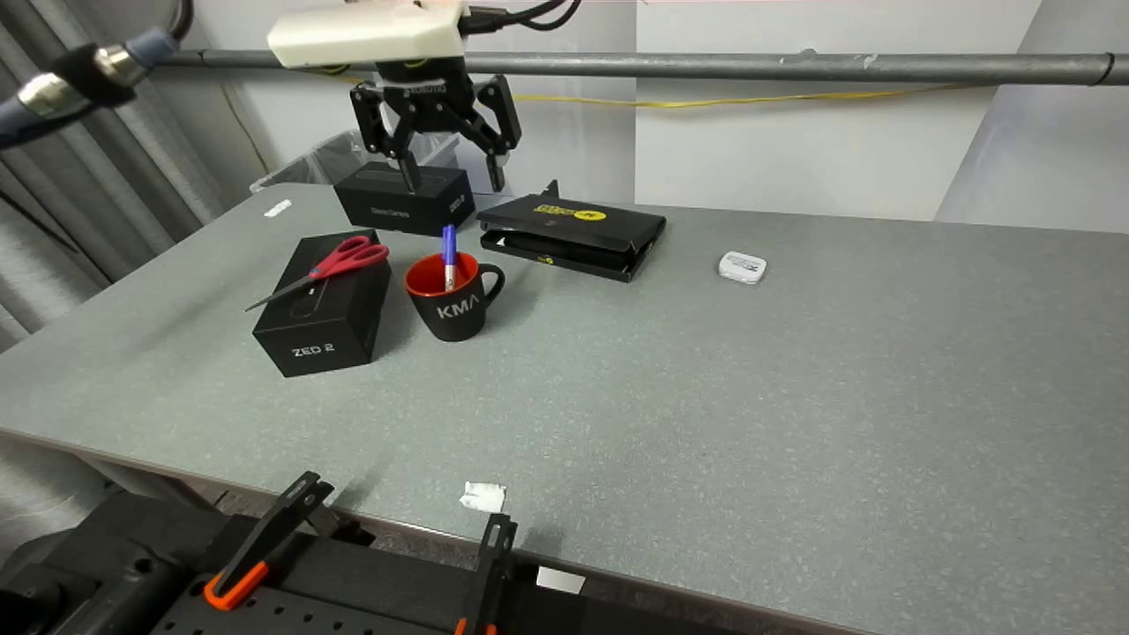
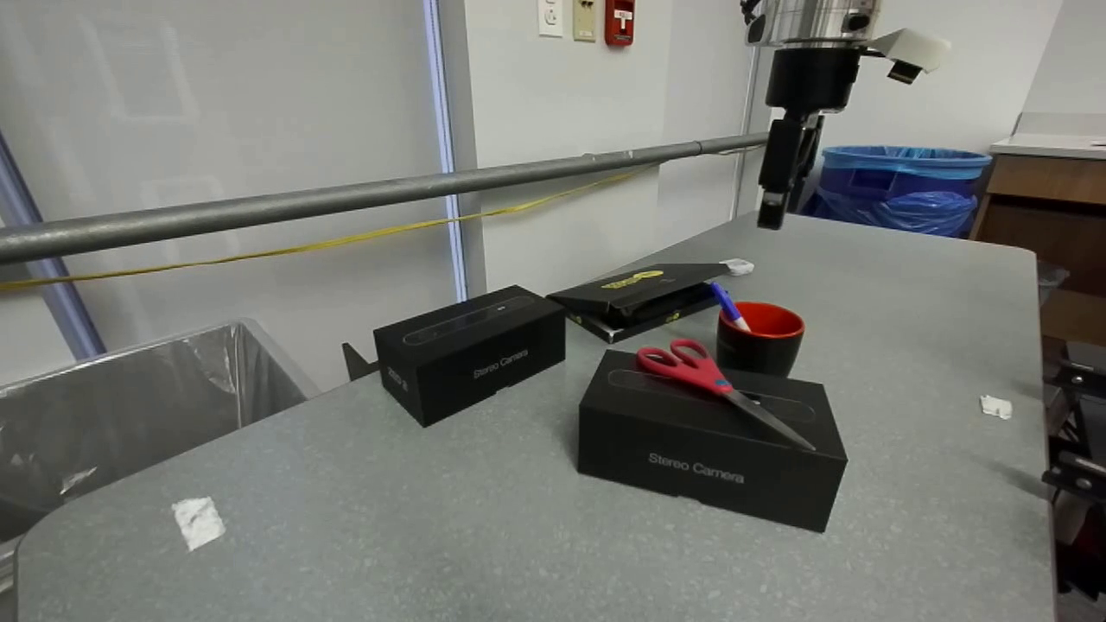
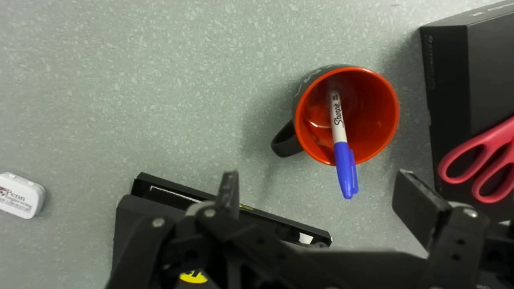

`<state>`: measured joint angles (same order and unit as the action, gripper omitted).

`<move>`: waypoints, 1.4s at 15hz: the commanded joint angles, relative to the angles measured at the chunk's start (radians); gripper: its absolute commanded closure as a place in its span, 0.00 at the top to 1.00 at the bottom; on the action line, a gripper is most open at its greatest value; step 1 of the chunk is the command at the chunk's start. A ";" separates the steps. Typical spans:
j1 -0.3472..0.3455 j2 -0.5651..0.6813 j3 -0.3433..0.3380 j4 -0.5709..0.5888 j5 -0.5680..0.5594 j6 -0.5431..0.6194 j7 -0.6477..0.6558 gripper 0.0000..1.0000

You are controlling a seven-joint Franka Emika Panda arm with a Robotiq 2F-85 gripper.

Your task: Take the marker out of the mug and put it on the table

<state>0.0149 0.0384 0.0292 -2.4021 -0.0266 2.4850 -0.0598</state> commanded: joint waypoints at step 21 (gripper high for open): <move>0.085 0.250 0.013 0.057 -0.075 0.297 0.095 0.71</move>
<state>0.0862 0.2774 0.0583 -2.3519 -0.0833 2.7601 0.0110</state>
